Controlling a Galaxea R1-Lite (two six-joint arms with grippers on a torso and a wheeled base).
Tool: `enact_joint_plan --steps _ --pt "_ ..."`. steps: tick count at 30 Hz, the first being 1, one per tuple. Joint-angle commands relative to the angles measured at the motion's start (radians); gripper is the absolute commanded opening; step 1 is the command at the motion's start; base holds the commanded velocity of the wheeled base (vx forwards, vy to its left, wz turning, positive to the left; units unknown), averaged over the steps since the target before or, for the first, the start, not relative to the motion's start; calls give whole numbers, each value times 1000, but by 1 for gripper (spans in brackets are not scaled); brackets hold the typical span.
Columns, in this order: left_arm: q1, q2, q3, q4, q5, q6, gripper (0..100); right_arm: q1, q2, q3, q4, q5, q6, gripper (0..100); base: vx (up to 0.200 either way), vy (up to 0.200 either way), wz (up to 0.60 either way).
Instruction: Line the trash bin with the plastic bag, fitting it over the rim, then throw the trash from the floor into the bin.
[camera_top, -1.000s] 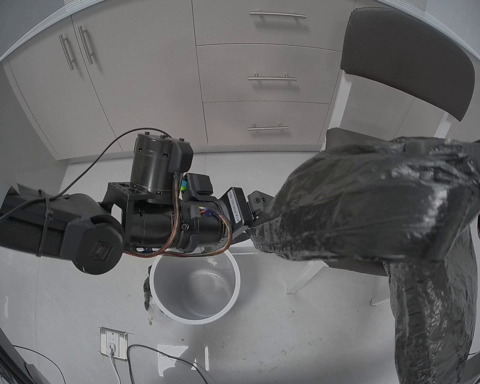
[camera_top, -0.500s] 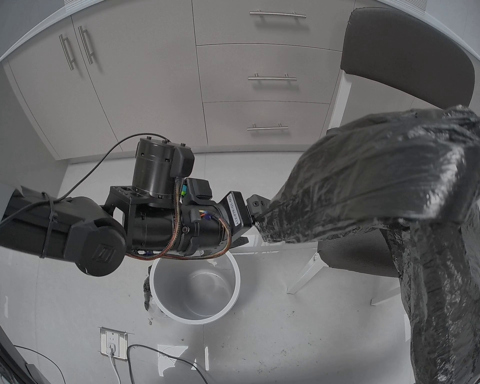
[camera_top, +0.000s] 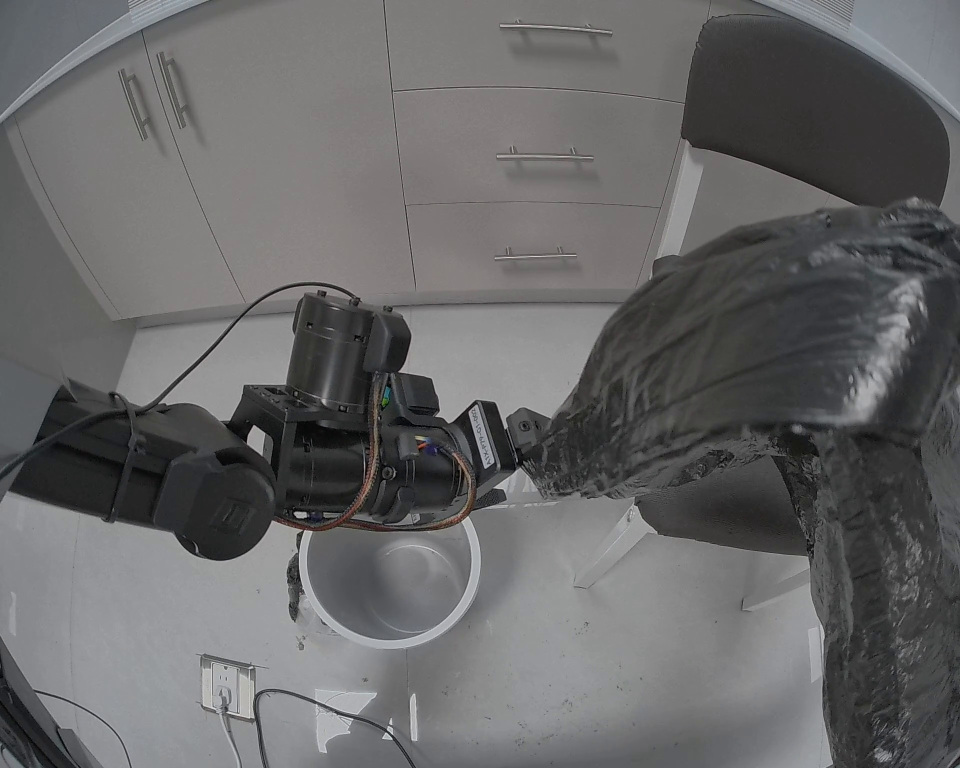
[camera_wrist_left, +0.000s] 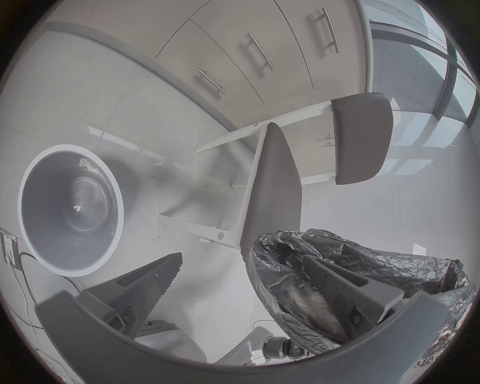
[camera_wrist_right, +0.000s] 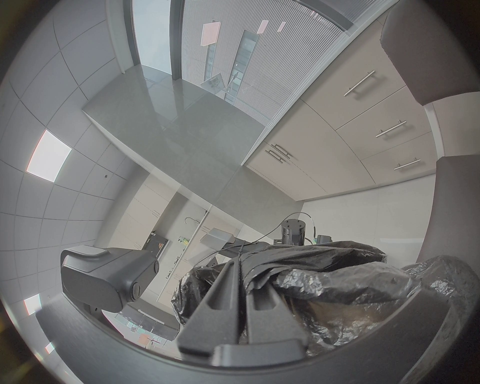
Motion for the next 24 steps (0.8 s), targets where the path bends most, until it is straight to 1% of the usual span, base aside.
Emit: enact_joint_plan --steps 1,5,7,8,9,12,13,14,20,21,22,24 --pt "-8 4 -5 -2 -2 0 0 0 9 -1 -1 1 2 0 0 0 0" --pt "-22 7 -4 -26 -5 -10 0 2 17 0 -2 2 13 0 0 0 0" --pt "-33 5 -5 -74 -7 -57 0 4 24 0 -5 2 25 0 0 0 0" --pt "-33 5 -5 -81 -7 -65 0 4 26 0 -5 2 27 0 0 0 0" --pt "-39 7 -7 -127 -10 -103 0 4 35 0 -5 1 28 0 0 0 0" --pt "-41 4 4 -195 -61 -154 0 2 46 -1 -13 -1 28 0 0 0 0" --pt "-41 4 4 -195 -61 -154 0 2 46 -1 -13 -1 28 0 0 0 0" --pt "-41 -2 10 -207 -82 -169 0 0 47 2 -25 -1 28 0 0 0 0" --pt "-33 -22 31 -209 -81 -171 0 -1 64 8 -27 -2 25 0 0 0 0" --pt "-2 -68 64 -209 -82 -172 0 -3 95 10 -27 -8 24 0 0 0 0" --pt "4 -77 68 -209 -82 -172 0 -3 98 8 -27 -11 22 0 0 0 0" --pt "35 -137 102 -209 -87 -172 0 -1 115 -1 -27 -45 14 0 0 0 0"
